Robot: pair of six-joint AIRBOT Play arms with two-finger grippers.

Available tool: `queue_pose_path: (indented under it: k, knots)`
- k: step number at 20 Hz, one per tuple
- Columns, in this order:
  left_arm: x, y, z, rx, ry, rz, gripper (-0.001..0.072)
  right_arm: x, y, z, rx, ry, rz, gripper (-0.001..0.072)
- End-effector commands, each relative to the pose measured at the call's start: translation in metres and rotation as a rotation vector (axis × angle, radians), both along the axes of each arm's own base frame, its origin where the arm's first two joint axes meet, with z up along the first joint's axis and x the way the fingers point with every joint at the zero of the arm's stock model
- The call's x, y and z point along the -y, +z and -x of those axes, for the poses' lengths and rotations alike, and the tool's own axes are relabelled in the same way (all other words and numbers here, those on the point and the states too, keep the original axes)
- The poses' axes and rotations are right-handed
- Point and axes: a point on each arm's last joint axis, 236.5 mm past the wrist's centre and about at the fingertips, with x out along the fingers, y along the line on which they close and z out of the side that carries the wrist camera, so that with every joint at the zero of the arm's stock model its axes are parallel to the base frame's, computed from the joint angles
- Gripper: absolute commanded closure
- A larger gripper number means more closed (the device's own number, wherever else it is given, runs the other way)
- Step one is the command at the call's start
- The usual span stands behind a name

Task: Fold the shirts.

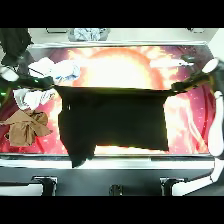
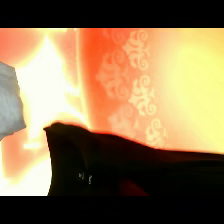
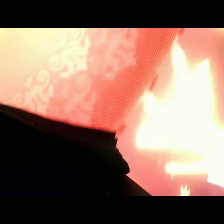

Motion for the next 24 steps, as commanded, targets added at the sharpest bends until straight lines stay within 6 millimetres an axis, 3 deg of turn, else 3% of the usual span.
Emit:
queue_pose_path:
  k: [1, 3, 6, 9, 12, 15, 17, 18, 19, 20, 21, 22, 24]
  knots:
    - [0.008, -0.048, -0.049, 0.055, 0.087, 0.119, 0.0678, -0.003, -0.025, -0.067, 0.190, -0.135, -0.084, 0.0671]
    - [0.010, -0.060, -0.062, 0.067, 0.122, 0.160, 0.0678, -0.001, -0.032, -0.075, 0.212, -0.150, -0.090, 0.0671]
    - [0.009, -0.066, -0.061, 0.056, 0.102, 0.150, 0.0677, -0.006, -0.040, -0.068, 0.174, -0.096, -0.081, 0.0671]
    - [0.013, -0.061, -0.029, -0.055, -0.017, 0.131, 0.0678, -0.015, -0.036, -0.032, 0.058, 0.056, -0.036, 0.0670]
    - [0.004, -0.096, 0.020, -0.277, -0.085, 0.038, 0.0678, -0.024, -0.069, 0.015, -0.160, 0.121, -0.065, 0.0670]
    - [0.004, -0.119, 0.037, -0.362, -0.071, 0.050, 0.0678, -0.031, -0.096, 0.038, -0.288, 0.138, -0.106, 0.0670]
    - [0.008, -0.120, 0.037, -0.367, -0.060, 0.074, 0.0677, -0.037, -0.100, 0.044, -0.318, 0.142, -0.132, 0.0669]
    - [0.013, -0.117, 0.035, -0.362, -0.057, 0.105, 0.0652, -0.041, -0.098, 0.043, -0.317, 0.131, -0.156, 0.0627]
    - [0.019, -0.112, 0.035, -0.359, -0.056, 0.138, 0.0517, -0.045, -0.093, 0.041, -0.307, 0.124, -0.174, 0.0426]
    - [0.021, -0.104, 0.036, -0.365, -0.061, 0.163, 0.0269, -0.046, -0.084, 0.038, -0.285, 0.133, -0.178, 0.0230]
    - [0.020, -0.095, 0.038, -0.375, -0.073, 0.171, 0.0156, -0.042, -0.071, 0.039, -0.272, 0.154, -0.158, 0.0114]
    - [0.014, -0.081, 0.042, -0.385, -0.083, 0.175, 0.0155, -0.031, -0.050, 0.041, -0.254, 0.163, -0.133, 0.0081]
    - [0.000, -0.058, 0.058, -0.403, -0.095, 0.175, 0.0156, -0.002, -0.021, 0.056, -0.245, 0.121, -0.115, 0.0083]
